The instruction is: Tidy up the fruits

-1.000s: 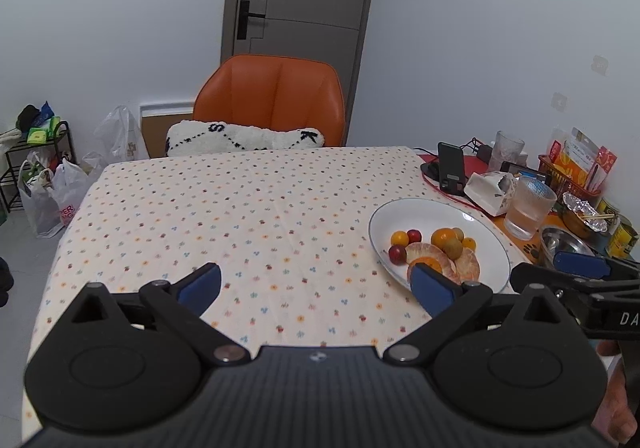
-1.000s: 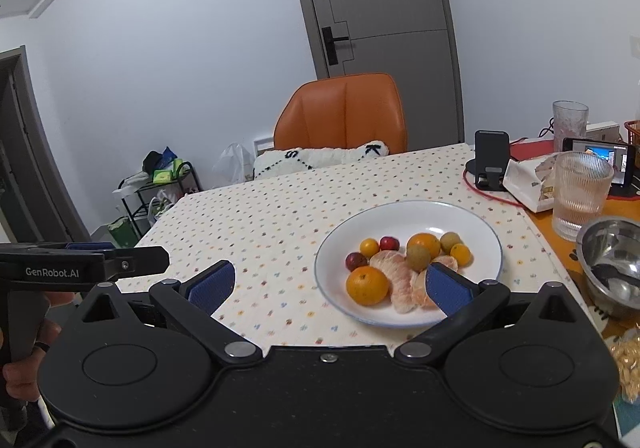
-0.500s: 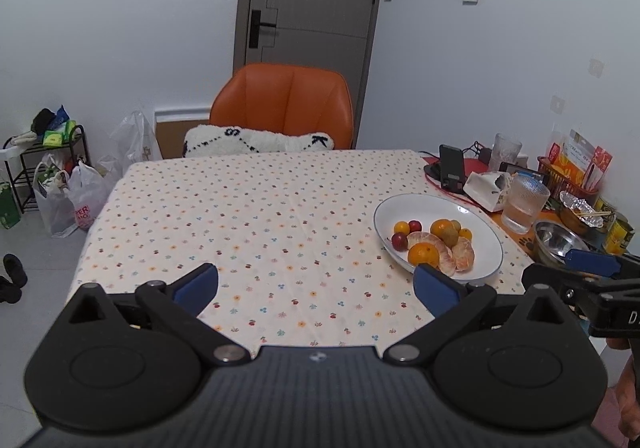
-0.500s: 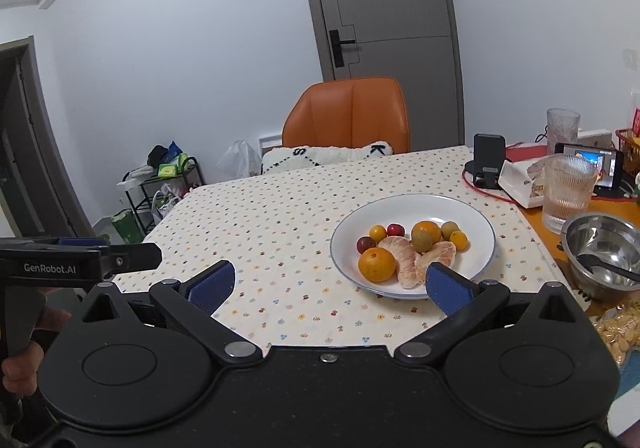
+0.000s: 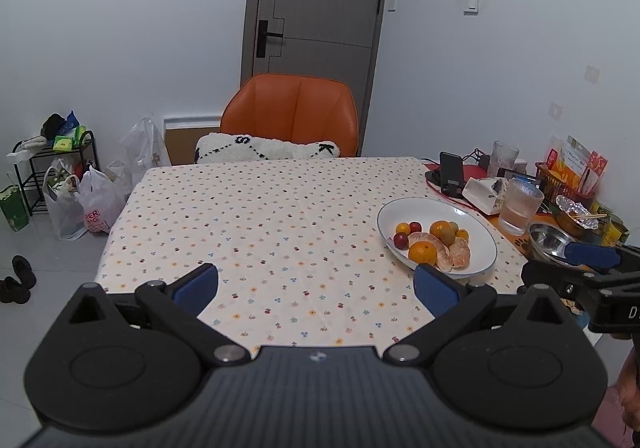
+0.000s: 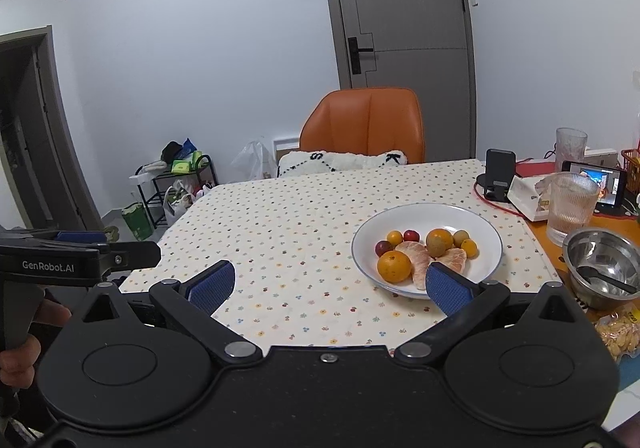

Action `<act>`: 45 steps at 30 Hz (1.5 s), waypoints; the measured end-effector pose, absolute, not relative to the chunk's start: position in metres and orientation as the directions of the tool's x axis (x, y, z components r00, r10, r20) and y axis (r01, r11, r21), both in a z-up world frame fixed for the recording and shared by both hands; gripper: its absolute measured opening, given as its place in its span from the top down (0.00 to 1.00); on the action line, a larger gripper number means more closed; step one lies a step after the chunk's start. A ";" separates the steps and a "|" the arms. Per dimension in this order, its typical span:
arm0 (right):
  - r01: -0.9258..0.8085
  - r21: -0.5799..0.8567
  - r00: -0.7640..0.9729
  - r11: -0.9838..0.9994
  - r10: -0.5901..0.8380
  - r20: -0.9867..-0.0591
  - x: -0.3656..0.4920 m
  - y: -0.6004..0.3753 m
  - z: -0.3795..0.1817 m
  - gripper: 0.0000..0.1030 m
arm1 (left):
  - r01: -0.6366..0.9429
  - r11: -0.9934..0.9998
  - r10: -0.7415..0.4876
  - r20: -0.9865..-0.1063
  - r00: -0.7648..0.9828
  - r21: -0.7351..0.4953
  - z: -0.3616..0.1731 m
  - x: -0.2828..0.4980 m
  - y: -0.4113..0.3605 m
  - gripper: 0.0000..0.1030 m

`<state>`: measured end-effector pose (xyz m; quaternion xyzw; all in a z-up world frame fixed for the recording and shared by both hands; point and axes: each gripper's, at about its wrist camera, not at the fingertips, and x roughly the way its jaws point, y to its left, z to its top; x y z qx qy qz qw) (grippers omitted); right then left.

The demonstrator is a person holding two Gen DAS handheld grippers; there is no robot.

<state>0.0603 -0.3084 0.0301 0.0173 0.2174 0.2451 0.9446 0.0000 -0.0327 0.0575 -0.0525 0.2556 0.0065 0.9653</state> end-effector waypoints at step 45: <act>-0.447 0.135 0.788 0.884 0.461 -0.407 0.056 -0.306 0.034 0.00 | -0.055 0.994 0.002 -0.484 0.875 -0.094 0.061 -0.012 -0.022 0.00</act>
